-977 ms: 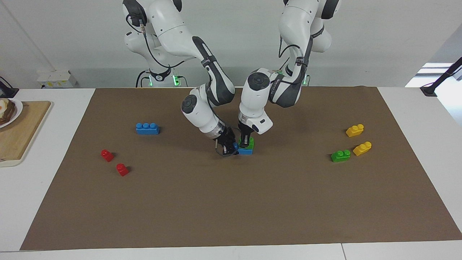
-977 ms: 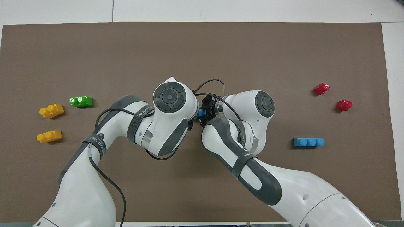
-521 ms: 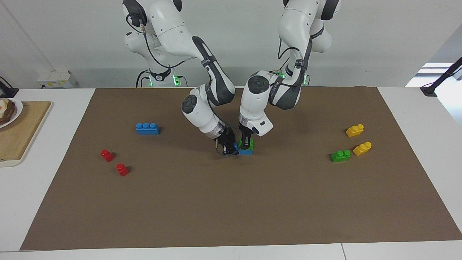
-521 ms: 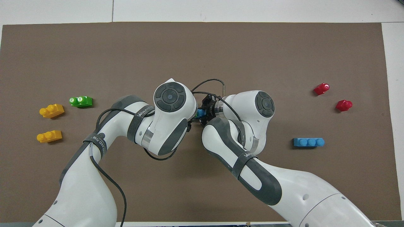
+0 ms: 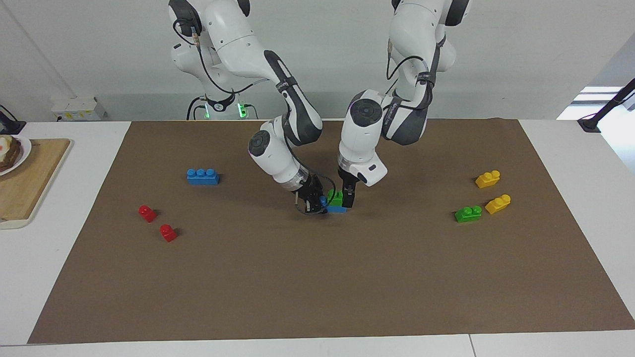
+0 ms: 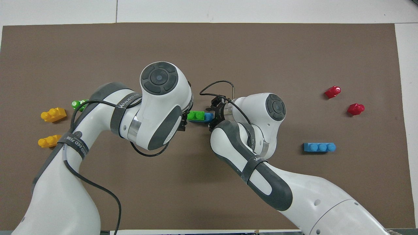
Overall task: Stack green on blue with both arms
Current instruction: 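Open the left gripper and lift it away from the stacked bricks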
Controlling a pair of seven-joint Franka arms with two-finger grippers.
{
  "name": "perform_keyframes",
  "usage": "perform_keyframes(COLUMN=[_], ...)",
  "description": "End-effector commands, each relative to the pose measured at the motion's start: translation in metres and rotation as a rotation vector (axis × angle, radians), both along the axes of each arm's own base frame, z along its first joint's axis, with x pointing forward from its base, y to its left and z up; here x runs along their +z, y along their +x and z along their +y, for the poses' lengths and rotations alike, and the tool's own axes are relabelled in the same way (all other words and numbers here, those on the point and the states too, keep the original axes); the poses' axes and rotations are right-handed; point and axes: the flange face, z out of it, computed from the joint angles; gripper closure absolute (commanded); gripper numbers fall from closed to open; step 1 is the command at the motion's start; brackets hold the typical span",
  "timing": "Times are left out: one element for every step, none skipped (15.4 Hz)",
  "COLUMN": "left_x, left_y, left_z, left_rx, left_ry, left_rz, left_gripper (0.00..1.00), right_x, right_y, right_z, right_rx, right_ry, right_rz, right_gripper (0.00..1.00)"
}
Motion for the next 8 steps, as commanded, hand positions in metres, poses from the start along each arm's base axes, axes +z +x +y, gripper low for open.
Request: perform_keyframes(left_x=[0.049,0.063,0.074,0.083,0.086,0.092,0.101,0.110], left_y=[0.000,0.000,0.001,0.002,0.004,0.006,0.009,0.010], left_z=[0.039,0.054,0.072,0.085,0.099,0.112,0.131,0.151], left_rx=[-0.072,-0.114,-0.154,-0.198,-0.246,-0.282,-0.302,-0.330], left_ry=[0.007,0.011,0.018,0.019,0.022,0.023,0.021,0.019], left_rz=[-0.010,-0.007,0.004,0.006,0.012,0.016,0.010,-0.003], left_gripper=[0.00,0.00,0.00,0.00,0.00,0.00,0.00,0.00], right_x=[0.002,0.003,0.005,0.007,0.007,0.012,0.019,0.024], right_y=[0.006,0.005,0.007,0.010,0.011,0.015,0.018,0.022], right_z=[0.000,0.002,0.003,-0.001,-0.003,-0.010,-0.013,-0.021], right_rx=[0.000,0.002,-0.001,-0.015,-0.015,-0.025,-0.028,-0.037], right_ry=[0.014,0.016,0.019,0.022,0.022,0.025,0.031,0.037], right_rz=[-0.036,-0.041,-0.045,-0.041,-0.041,-0.044,-0.050,-0.049], right_gripper=[0.34,0.33,0.25,0.13,0.01,0.00,0.00,0.00])
